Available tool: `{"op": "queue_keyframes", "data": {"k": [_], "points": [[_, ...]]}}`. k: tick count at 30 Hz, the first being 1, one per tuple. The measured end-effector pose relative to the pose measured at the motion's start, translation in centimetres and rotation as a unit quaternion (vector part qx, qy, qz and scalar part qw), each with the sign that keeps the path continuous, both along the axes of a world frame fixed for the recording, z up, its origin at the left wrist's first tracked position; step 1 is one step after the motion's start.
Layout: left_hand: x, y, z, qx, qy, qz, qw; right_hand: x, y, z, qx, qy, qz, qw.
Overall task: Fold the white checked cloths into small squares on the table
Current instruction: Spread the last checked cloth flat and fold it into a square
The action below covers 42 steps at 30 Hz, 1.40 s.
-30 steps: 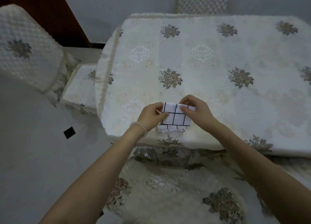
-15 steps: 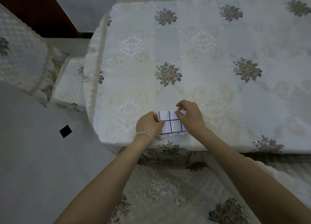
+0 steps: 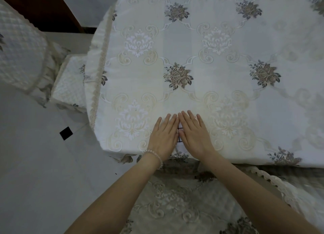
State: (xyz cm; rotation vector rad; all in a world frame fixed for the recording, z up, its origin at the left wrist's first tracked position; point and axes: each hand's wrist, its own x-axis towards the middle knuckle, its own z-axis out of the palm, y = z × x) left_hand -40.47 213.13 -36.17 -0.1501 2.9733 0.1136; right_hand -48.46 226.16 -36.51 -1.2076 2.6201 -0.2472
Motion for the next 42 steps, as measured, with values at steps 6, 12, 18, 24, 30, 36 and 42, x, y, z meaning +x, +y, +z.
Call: {"op": "queue_keyframes", "data": {"k": [6, 12, 18, 24, 30, 36, 42], "points": [[0.4, -0.6, -2.2, 0.008, -0.010, -0.015, 1.000, 0.1, 0.3, -1.7, 0.030, -0.022, -0.016, 0.999], [0.0, -2.0, -1.1, 0.064, -0.048, -0.062, 0.995, 0.0, 0.2, -1.4, 0.038, -0.018, -0.021, 0.999], [-1.2, -2.7, 0.3, 0.019, -0.071, -0.091, 0.993, -0.7, 0.6, -0.2, 0.045, -0.033, 0.011, 0.998], [-1.2, -3.3, 0.5, 0.045, -0.059, -0.103, 0.992, -1.1, 1.3, 0.2, 0.058, -0.046, 0.045, 0.996], [-1.7, -3.7, 1.2, 0.047, -0.076, -0.088, 0.992, -2.2, 1.6, -0.1, 0.064, -0.016, 0.090, 0.994], [-1.8, -3.4, 1.5, 0.125, -0.071, -0.054, 0.988, -2.5, 1.6, 0.2, 0.052, -0.039, 0.082, 0.995], [-0.6, -2.0, 3.2, 0.518, 0.095, 0.221, 0.821, -1.7, 2.0, 2.6, -0.211, -0.203, -0.076, 0.953]]}}
